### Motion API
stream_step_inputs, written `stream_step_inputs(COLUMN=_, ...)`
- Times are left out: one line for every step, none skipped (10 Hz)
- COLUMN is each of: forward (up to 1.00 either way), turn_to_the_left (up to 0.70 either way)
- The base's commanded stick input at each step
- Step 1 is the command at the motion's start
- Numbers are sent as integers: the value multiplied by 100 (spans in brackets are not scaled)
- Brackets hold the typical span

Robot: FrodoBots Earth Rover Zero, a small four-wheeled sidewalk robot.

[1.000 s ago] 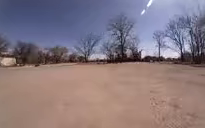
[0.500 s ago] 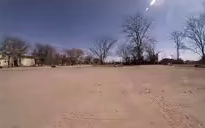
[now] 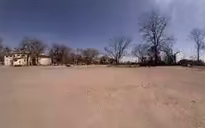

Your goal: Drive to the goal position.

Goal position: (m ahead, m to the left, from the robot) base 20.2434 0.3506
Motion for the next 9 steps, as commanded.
stream_step_inputs(forward=100, turn_to_the_left=0)
stream_step_inputs(forward=100, turn_to_the_left=0)
stream_step_inputs(forward=100, turn_to_the_left=0)
stream_step_inputs(forward=100, turn_to_the_left=0)
stream_step_inputs(forward=100, turn_to_the_left=0)
stream_step_inputs(forward=100, turn_to_the_left=0)
stream_step_inputs(forward=100, turn_to_the_left=0)
stream_step_inputs(forward=100, turn_to_the_left=0)
stream_step_inputs(forward=100, turn_to_the_left=0)
